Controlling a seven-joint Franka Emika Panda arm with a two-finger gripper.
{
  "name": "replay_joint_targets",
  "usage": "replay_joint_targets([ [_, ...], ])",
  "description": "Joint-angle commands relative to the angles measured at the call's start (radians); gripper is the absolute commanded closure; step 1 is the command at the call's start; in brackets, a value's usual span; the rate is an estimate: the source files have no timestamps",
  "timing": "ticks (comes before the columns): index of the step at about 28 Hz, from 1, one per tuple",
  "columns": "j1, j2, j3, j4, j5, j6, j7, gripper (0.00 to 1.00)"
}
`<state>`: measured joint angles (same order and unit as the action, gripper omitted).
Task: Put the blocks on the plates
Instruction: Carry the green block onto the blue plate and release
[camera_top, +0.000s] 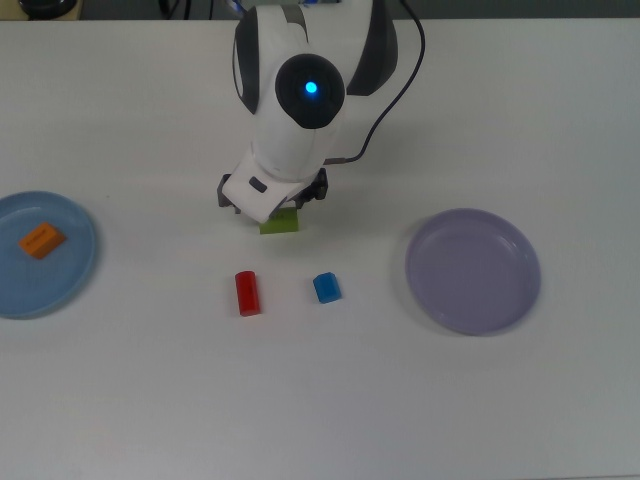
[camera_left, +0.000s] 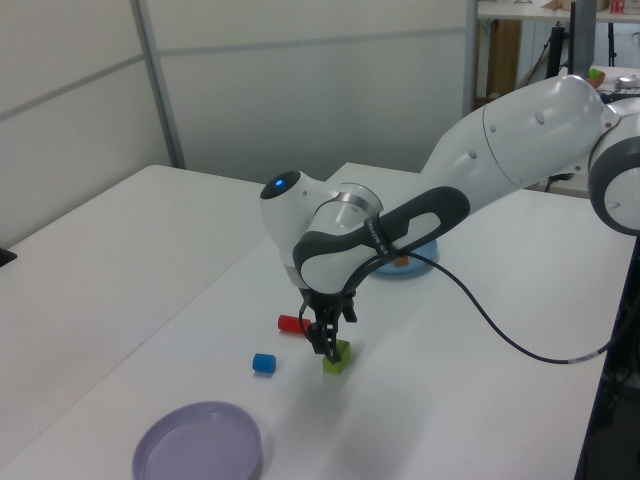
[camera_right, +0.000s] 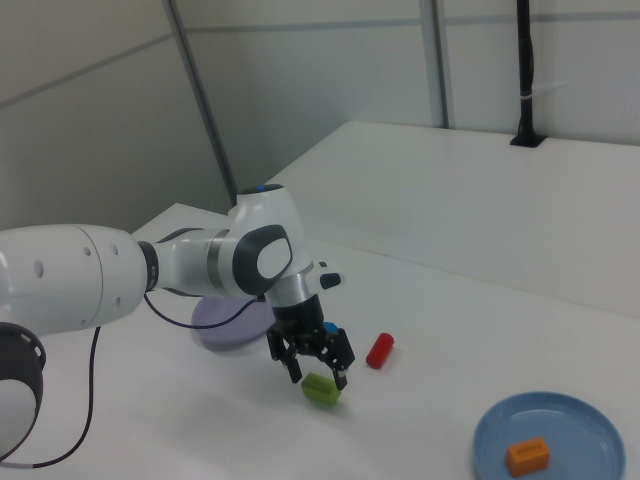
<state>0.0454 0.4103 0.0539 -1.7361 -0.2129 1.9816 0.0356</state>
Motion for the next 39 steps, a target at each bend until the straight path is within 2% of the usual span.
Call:
replay_joint_targets([
  [1,0.008,-0.016,0.006,-0.062,0.013,0.071,-0.025,0.00],
  [10,0.007,0.008,0.006,-0.068,0.013,0.131,-0.014,0.00],
  [11,0.005,0.016,0.006,-0.068,0.013,0.146,-0.013,0.05],
  [14,0.005,0.019,0.006,-0.068,0.015,0.151,-0.011,0.32],
  [15,0.005,0.018,0.006,-0.068,0.015,0.152,-0.011,0.49],
  [20,0.005,0.013,0.006,-0.062,0.020,0.149,-0.008,0.84],
  [21,0.002,0.009,0.006,-0.062,0.021,0.148,-0.008,0.87],
  [24,-0.004,-0.011,0.004,-0.060,0.042,0.141,-0.010,0.87],
  [26,-0.022,-0.044,-0.008,-0.053,0.090,0.140,-0.019,0.87],
  [29,-0.062,-0.056,-0.009,-0.022,0.122,0.125,-0.017,0.87],
  [30,-0.094,-0.056,-0.012,-0.001,0.133,0.109,-0.019,0.87],
  [35,-0.200,-0.044,-0.019,0.046,0.142,0.124,-0.025,0.87],
  [36,-0.244,-0.028,-0.019,0.070,0.145,0.144,-0.026,0.87],
  [39,-0.298,-0.001,-0.019,0.101,0.147,0.204,-0.025,0.87],
])
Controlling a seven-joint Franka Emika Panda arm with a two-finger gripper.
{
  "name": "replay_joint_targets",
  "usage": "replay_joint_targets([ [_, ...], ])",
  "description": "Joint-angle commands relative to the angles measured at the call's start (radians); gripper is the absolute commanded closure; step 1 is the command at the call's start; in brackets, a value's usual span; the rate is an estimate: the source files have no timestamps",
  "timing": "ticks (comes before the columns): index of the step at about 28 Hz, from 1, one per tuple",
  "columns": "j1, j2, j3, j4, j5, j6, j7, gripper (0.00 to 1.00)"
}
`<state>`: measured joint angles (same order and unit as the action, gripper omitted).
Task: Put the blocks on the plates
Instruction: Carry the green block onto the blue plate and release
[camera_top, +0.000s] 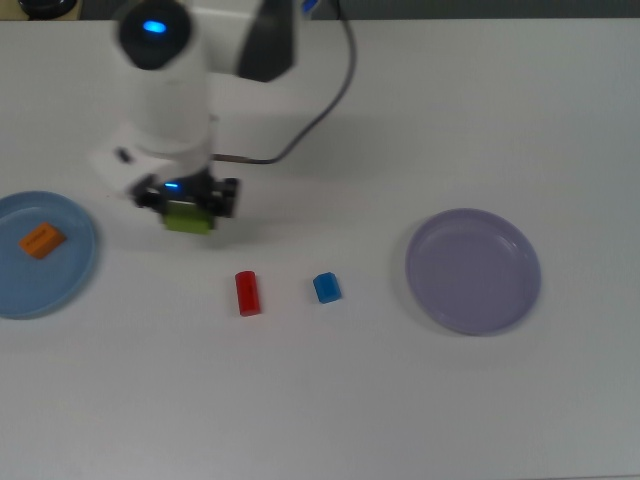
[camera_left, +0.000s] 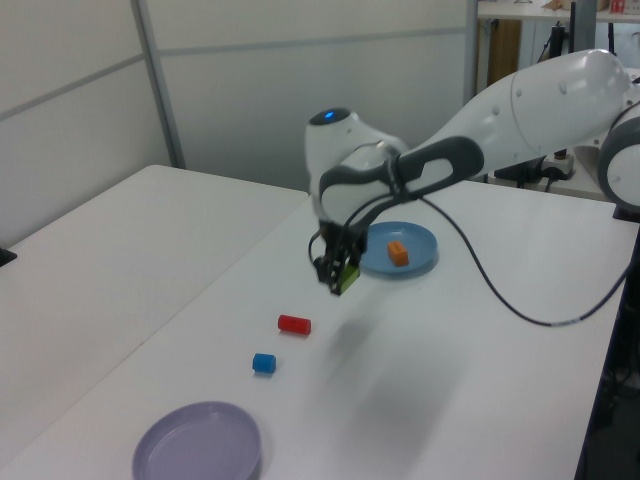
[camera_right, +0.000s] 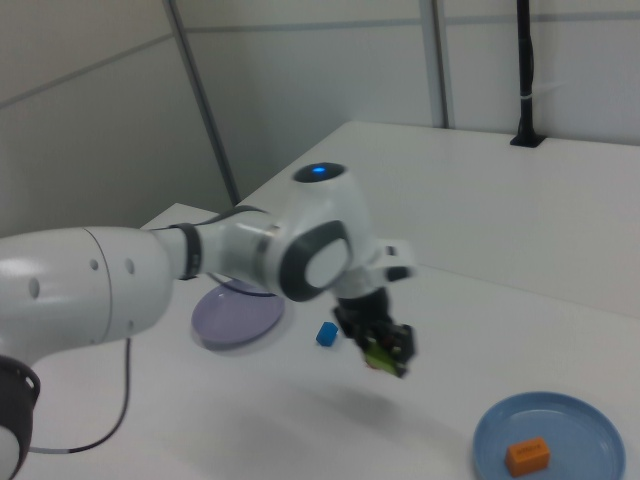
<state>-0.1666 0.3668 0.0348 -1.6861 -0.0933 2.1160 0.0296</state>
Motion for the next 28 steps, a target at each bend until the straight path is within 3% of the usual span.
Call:
replay_joint_targets([
  [1,-0.102,0.050,0.000,0.055,0.027,0.090,-0.019,0.87],
  [8,-0.226,0.115,0.000,0.074,0.023,0.251,-0.016,0.86],
  [15,-0.248,0.215,0.000,0.146,0.020,0.292,-0.014,0.81],
  [16,-0.251,0.215,0.000,0.144,0.020,0.292,-0.016,0.76],
  [18,-0.264,0.215,0.000,0.144,0.020,0.292,-0.020,0.52],
  [20,-0.263,0.215,0.000,0.144,0.024,0.292,-0.036,0.38],
  [22,-0.260,0.215,0.002,0.141,0.023,0.292,-0.043,0.00],
  [28,-0.252,0.195,0.016,0.140,0.026,0.277,-0.040,0.00],
])
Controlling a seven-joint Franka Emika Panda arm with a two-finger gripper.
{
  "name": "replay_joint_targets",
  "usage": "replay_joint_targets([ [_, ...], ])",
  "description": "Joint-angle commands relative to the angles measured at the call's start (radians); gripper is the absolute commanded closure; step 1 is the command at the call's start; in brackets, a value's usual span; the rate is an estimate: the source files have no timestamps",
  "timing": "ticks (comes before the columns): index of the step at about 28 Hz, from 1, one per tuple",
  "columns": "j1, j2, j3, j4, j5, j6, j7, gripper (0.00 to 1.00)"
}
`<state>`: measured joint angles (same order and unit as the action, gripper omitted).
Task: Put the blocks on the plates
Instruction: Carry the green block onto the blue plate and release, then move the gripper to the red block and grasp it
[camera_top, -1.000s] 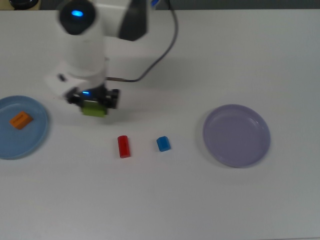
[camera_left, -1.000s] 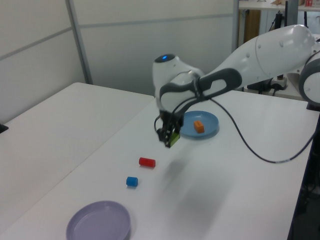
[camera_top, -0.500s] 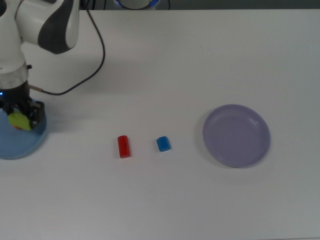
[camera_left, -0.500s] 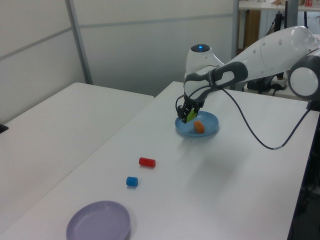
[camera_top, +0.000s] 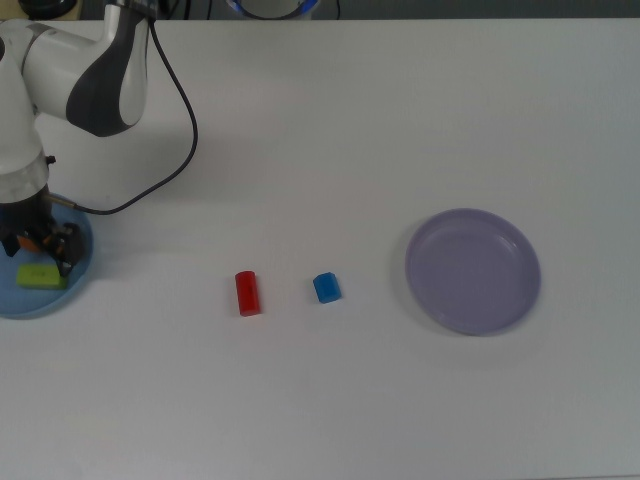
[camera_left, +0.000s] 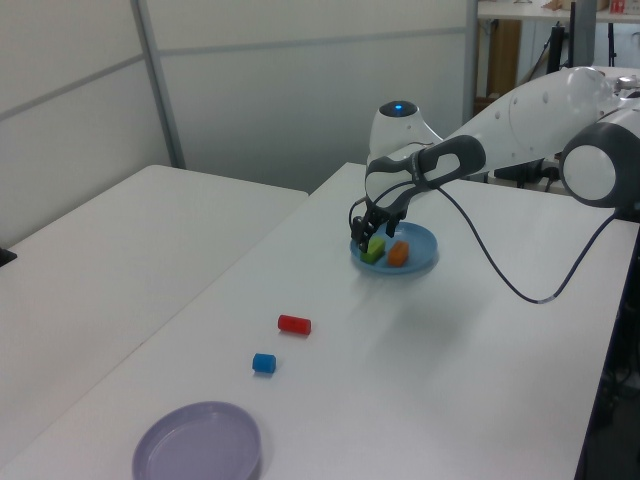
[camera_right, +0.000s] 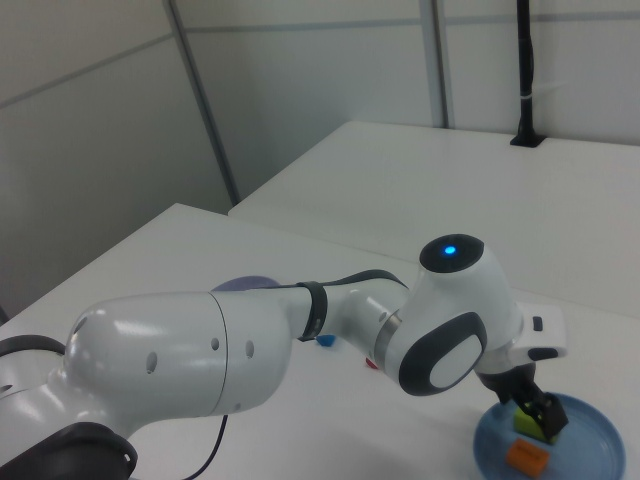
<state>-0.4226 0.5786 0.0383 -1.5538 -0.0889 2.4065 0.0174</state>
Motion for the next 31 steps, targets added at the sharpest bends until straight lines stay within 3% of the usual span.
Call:
replay_joint_targets([
  [1,0.007,-0.023,0.015,0.008,0.021,-0.018,-0.027,0.00],
  [4,0.025,-0.034,0.034,0.008,0.021,-0.055,-0.028,0.00],
  [15,0.149,-0.054,0.159,-0.015,0.028,-0.168,0.028,0.00],
  [24,0.235,-0.013,0.163,-0.008,0.017,-0.156,0.095,0.00],
  [29,0.237,0.006,0.161,-0.006,0.009,-0.153,0.095,0.15],
  [31,0.236,0.006,0.161,-0.006,0.005,-0.153,0.095,0.16],
])
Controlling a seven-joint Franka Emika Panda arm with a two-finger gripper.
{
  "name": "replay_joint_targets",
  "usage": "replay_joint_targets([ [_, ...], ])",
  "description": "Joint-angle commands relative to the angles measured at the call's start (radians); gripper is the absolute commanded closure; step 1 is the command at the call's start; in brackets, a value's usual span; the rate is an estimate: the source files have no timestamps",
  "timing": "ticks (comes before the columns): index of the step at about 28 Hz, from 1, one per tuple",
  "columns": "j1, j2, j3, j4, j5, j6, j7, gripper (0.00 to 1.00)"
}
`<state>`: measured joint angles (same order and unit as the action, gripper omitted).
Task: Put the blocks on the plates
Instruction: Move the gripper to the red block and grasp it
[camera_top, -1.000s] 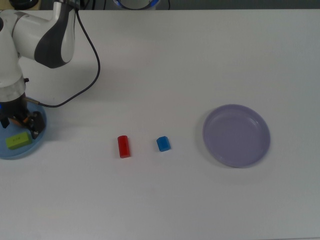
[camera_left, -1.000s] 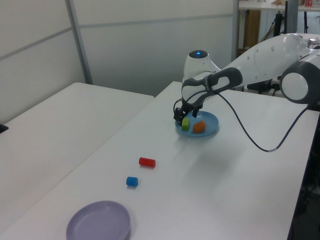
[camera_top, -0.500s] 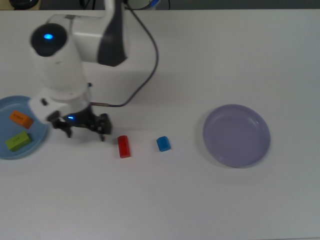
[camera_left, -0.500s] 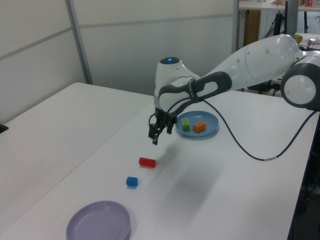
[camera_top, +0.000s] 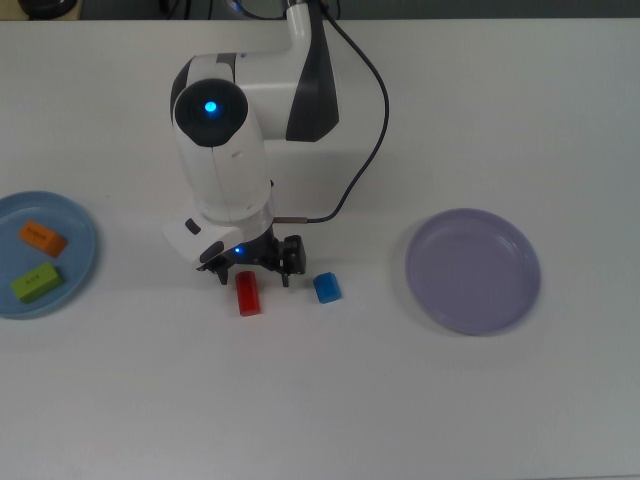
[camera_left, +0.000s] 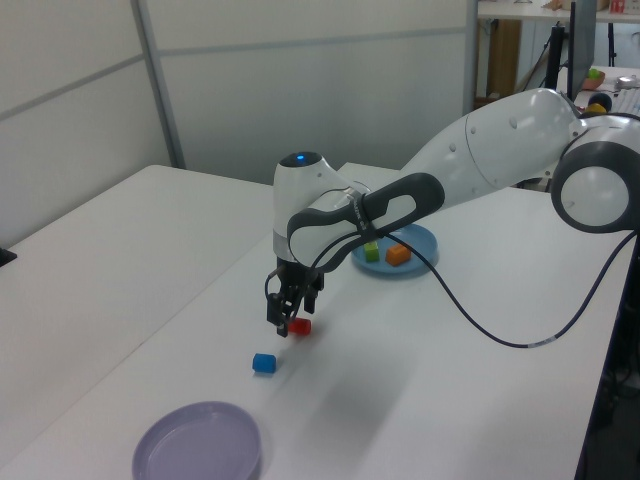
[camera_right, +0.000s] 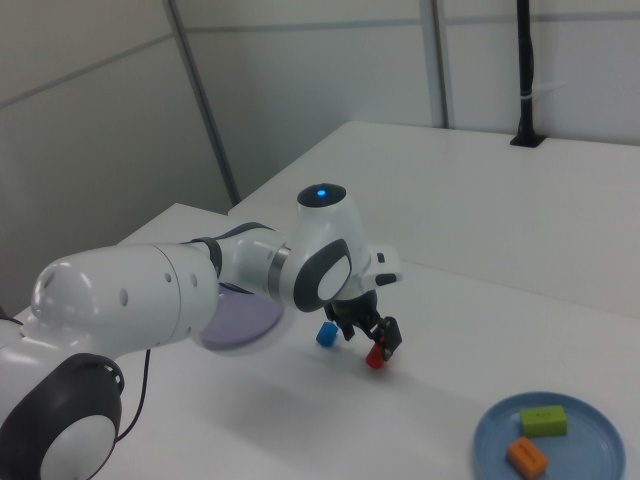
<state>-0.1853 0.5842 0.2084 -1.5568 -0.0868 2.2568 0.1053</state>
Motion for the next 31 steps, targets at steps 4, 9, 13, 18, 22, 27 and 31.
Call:
replay_joint_targets([
  [4,-0.002,0.003,-0.014,-0.003,0.002,-0.003,0.005,0.18],
  [9,-0.002,0.017,-0.014,-0.003,0.001,0.016,-0.003,0.38],
  [13,0.001,0.023,-0.014,-0.003,-0.001,0.055,-0.003,0.63],
  [18,0.007,0.020,-0.014,0.000,-0.002,0.060,-0.003,0.90],
  [22,0.010,-0.009,-0.011,-0.002,-0.008,0.052,-0.001,1.00],
  [27,0.033,-0.035,-0.004,-0.002,0.004,0.044,0.010,1.00],
  [31,0.089,-0.070,-0.003,-0.002,0.013,0.044,0.053,0.99],
])
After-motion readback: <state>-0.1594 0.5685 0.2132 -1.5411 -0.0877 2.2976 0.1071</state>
